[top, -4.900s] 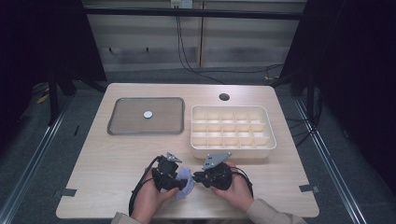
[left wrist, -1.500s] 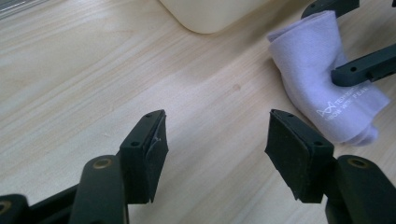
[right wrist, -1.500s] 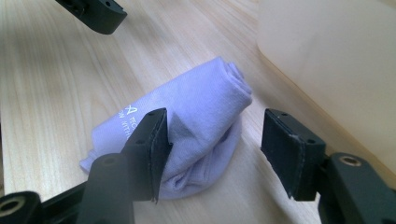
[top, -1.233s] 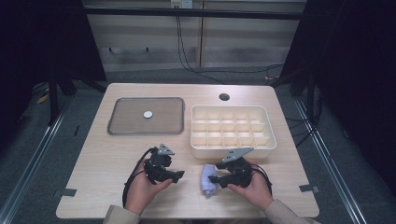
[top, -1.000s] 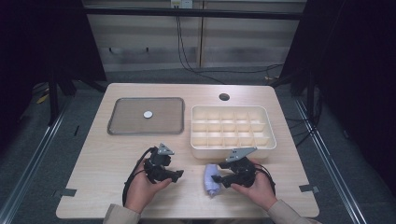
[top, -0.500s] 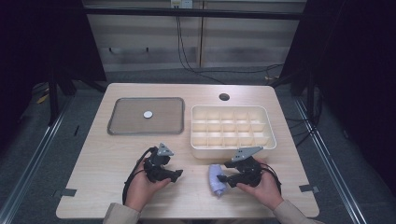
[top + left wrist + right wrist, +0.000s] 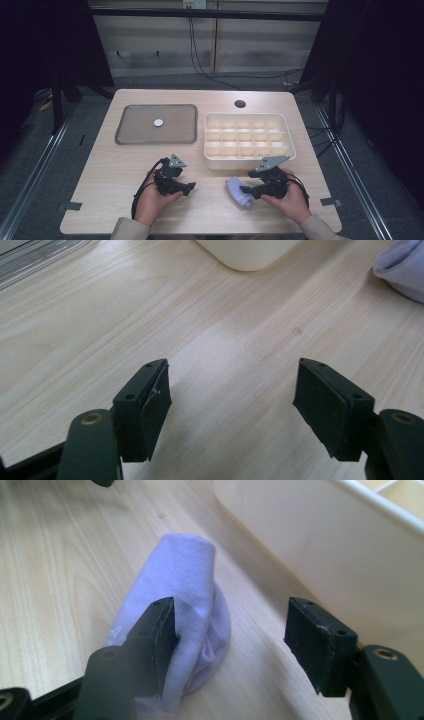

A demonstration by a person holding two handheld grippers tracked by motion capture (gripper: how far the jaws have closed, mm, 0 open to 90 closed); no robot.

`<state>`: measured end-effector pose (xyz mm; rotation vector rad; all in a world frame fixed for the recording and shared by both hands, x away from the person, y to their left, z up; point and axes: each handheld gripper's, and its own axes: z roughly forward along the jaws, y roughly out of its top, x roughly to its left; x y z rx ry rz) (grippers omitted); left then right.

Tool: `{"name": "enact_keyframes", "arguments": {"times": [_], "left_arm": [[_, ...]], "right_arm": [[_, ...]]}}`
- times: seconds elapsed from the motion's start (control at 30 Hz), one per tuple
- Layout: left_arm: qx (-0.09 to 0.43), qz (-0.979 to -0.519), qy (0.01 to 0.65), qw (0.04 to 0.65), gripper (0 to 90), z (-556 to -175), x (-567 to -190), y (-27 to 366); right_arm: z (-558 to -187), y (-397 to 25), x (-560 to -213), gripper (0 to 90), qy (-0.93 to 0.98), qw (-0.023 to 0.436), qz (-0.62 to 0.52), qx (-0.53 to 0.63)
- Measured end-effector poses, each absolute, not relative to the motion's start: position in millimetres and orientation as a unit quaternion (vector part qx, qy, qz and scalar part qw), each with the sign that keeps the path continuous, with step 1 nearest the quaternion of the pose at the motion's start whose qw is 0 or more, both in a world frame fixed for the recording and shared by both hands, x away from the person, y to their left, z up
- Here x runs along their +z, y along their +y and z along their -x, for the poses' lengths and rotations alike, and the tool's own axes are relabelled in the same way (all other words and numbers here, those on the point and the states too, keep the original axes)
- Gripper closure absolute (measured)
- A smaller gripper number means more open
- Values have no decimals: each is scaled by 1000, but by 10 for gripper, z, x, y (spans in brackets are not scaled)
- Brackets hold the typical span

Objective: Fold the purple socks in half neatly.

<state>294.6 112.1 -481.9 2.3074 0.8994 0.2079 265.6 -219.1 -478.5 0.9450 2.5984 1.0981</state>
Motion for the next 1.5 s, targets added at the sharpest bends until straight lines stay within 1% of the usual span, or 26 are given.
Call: {"name": "enact_keyframes", "arguments": {"times": [0.17,0.23,0.37,0.47,0.63,0.77,0.87,0.93,1.0,1.13,1.17,1.3,1.5], "left_arm": [[78,-878,344,324,303,-2940,-4828,1109],[77,-878,343,324,303,-2939,-4828,1108],[77,-879,341,323,303,-2939,-4833,1107],[76,-880,341,322,303,-2937,-4836,1100],[78,-881,340,320,303,-2938,-4828,1105],[79,-881,340,320,303,-2936,-4841,1102],[79,-881,341,319,303,-2928,-4839,1093],[80,-881,340,319,303,-2927,-4839,1092],[79,-881,340,318,303,-2927,-4839,1094],[79,-883,339,316,303,-2933,-4834,1110],[78,-882,340,317,303,-2932,-4835,1112],[80,-880,339,322,303,-2935,-4831,1122],[88,-881,336,320,296,-2936,-4852,1124]], "right_arm": [[-2652,-2236,-4732,421,864,92,-318,378],[-2624,-2212,-4675,481,861,95,-314,389],[-2585,-2133,-4631,548,863,86,-298,398],[-2606,-2080,-4710,538,871,77,-303,380],[-2648,-2056,-4836,466,872,60,-316,370],[-2639,-2005,-4910,462,874,40,-317,366],[-2610,-1940,-4952,468,881,35,-306,358],[-2604,-1922,-4948,495,885,40,-300,354],[-2610,-1929,-4949,536,884,34,-299,357],[-2628,-1960,-4934,649,877,19,-315,363],[-2640,-1970,-4932,665,876,15,-315,365],[-2672,-2022,-4889,689,869,16,-329,369],[-2709,-2100,-4803,694,860,17,-337,383]]}}
